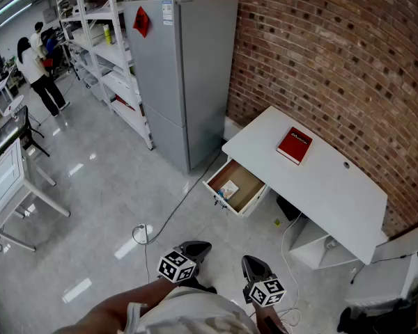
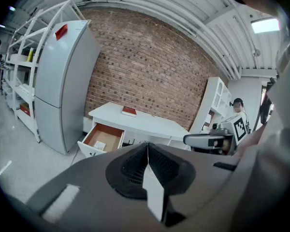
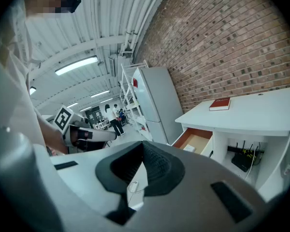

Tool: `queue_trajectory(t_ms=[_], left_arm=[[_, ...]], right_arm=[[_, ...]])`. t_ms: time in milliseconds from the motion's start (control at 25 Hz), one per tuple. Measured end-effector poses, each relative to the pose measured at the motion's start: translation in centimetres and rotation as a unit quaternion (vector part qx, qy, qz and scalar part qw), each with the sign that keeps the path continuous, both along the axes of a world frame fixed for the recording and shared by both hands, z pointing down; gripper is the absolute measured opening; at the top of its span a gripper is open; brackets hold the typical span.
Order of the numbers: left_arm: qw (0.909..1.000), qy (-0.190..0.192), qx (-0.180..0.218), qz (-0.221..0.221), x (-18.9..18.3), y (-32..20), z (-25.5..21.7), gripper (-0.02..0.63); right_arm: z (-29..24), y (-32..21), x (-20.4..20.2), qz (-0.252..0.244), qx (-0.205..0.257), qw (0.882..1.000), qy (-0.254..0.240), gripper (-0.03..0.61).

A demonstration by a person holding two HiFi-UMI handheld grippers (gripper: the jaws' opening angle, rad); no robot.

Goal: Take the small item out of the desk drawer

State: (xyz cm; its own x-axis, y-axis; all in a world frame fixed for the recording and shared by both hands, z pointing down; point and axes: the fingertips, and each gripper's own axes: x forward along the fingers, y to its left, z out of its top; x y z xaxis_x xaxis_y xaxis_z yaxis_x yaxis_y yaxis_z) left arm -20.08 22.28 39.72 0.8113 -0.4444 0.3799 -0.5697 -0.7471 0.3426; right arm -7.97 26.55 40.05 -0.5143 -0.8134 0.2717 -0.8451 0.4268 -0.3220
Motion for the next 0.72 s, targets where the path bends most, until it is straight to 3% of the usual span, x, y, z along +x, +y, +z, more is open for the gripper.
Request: queue_trajectory(t_ms=[200, 520, 720], left_arm=[[0.9998, -0.006, -0.007, -0.020, -1.6, -0.1, 0.7, 0.009], [0.9998, 0.007, 0.000, -0.020, 0.4, -0.9, -0.4, 0.009], [0.9993, 0.003, 0.000, -0.037, -0.6, -1.3, -0.1, 0.009]], right_arm=[[-0.2, -0.9, -1.2, -0.014, 0.004, 1.000, -0.004, 0.005], [-0.6, -1.3, 0.1, -0.014, -0.004, 1.000, 0.005, 0.005], [-0.2, -2.4, -0.2, -0.018, 0.000, 1.000, 0.003, 0.005]])
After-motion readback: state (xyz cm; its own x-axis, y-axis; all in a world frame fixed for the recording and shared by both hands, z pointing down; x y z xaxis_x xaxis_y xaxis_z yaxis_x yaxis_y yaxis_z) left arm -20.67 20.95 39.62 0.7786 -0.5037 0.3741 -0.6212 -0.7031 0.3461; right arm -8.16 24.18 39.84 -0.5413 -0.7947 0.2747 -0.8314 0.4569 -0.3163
